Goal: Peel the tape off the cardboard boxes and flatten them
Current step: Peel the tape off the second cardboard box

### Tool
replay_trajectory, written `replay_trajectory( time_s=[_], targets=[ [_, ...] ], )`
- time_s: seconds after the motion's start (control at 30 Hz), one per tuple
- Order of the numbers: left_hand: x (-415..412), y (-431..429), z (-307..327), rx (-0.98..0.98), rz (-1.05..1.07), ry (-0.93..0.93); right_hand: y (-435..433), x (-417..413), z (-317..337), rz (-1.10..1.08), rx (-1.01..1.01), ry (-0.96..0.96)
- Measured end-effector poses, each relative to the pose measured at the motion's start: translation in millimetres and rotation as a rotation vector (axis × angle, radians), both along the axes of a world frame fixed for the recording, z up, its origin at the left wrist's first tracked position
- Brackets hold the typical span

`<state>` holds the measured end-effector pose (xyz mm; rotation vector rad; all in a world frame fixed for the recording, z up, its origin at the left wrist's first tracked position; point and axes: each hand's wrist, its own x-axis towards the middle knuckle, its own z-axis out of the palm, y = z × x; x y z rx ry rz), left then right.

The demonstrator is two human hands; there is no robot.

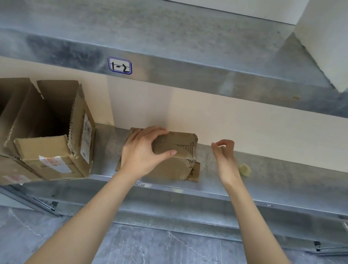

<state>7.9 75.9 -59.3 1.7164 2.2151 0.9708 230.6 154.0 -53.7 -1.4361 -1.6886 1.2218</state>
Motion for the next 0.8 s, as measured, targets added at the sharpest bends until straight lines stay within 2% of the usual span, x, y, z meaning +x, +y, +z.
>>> replay_trajectory(
  time_s=[0.13,0.43,0.63,0.8],
  targets=[
    [0,0,-1,0.012,-0.001,-0.003,1,6,-13,-0.02,0.0,-0.085],
    [1,0,0,0.021,0.001,-0.006,5,23,-43,0.007,0.178,-0.254],
    [1,-1,2,0.008,-0.001,-0.011,7,32,-56,-0.062,0.103,-0.228],
    [1,-1,1,0.006,0.003,-0.012,9,36,-60,-0.155,0.119,-0.382]
  ],
)
